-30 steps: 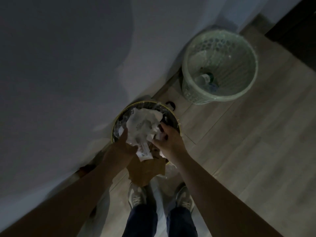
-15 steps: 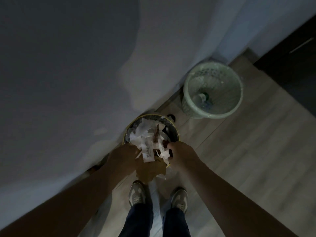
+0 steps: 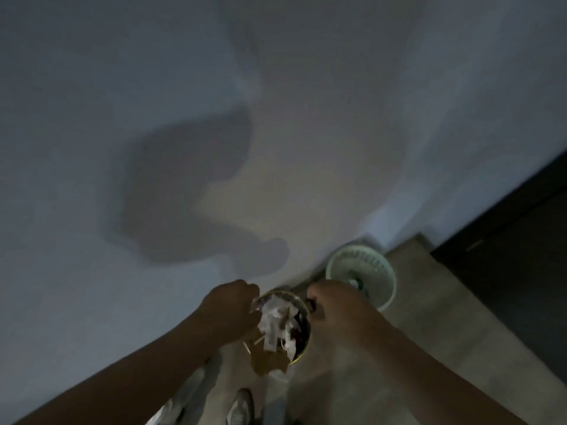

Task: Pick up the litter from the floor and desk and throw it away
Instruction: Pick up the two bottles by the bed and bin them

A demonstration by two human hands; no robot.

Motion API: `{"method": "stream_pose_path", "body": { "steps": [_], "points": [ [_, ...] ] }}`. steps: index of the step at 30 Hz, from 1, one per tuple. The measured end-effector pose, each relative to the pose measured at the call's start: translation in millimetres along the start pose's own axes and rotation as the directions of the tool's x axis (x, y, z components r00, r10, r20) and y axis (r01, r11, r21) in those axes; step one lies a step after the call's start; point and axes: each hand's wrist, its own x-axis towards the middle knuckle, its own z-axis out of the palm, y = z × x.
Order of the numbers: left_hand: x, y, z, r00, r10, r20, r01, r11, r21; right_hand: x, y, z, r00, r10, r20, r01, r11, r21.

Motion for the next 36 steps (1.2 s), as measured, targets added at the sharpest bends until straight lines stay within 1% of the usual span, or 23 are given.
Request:
{"method": "stream_pose_path", "body": {
  "steps": [3,6,8,10,12,15,18,22,26,28,30,33,36],
  "points": [
    [-36,17,-51,0.995,-0.044,-0.090,0.039,0.998,-0.056,-21,-18,-62,0.993,-0.083,-0.081,0.084,0.996,0.007],
    [-83,32,-104,0.976,-0.099,-0.196,0.091,0.995,-0.051,-42,-42,-124,0.968,-0.222,-0.117,0.217,0.975,-0.056],
    [-117,37,-137,0.951,-0.143,-0.273,0.132,0.989,-0.059,-48,-66,-163,0.937,-0.316,-0.146,0.301,0.947,-0.115],
    [-151,38,-166,0.911,-0.192,-0.364,0.183,0.981,-0.058,-53,-96,-197,0.893,-0.411,-0.184,0.379,0.906,-0.187],
    [-186,36,-188,0.866,-0.232,-0.442,0.233,0.971,-0.052,-60,-129,-223,0.845,-0.490,-0.216,0.447,0.867,-0.220],
    [-245,28,-209,0.794,-0.322,-0.516,0.332,0.940,-0.075,-75,-177,-246,0.762,-0.604,-0.233,0.553,0.794,-0.250],
    [-314,21,-214,0.701,-0.419,-0.577,0.444,0.890,-0.106,-94,-230,-254,0.662,-0.716,-0.221,0.665,0.698,-0.266],
    [-421,20,-196,0.559,-0.566,-0.606,0.609,0.776,-0.162,-134,-313,-242,0.501,-0.848,-0.171,0.805,0.530,-0.268],
    [-546,41,-156,0.393,-0.696,-0.600,0.744,0.625,-0.237,-200,-401,-206,0.311,-0.945,-0.102,0.914,0.327,-0.239],
    [-613,63,-128,0.299,-0.748,-0.592,0.809,0.528,-0.258,-246,-443,-183,0.214,-0.974,-0.077,0.955,0.225,-0.195],
    [-680,91,-96,0.196,-0.799,-0.568,0.859,0.420,-0.293,-296,-481,-157,0.099,-0.994,-0.049,0.982,0.106,-0.159],
    [-770,141,-43,0.025,-0.863,-0.504,0.885,0.254,-0.391,-373,-529,-114,-0.069,-0.998,0.006,0.990,-0.069,-0.123],
    [-842,193,2,-0.124,-0.895,-0.428,0.886,0.094,-0.454,-446,-566,-69,-0.196,-0.979,0.061,0.978,-0.199,-0.056]
  ]
}}
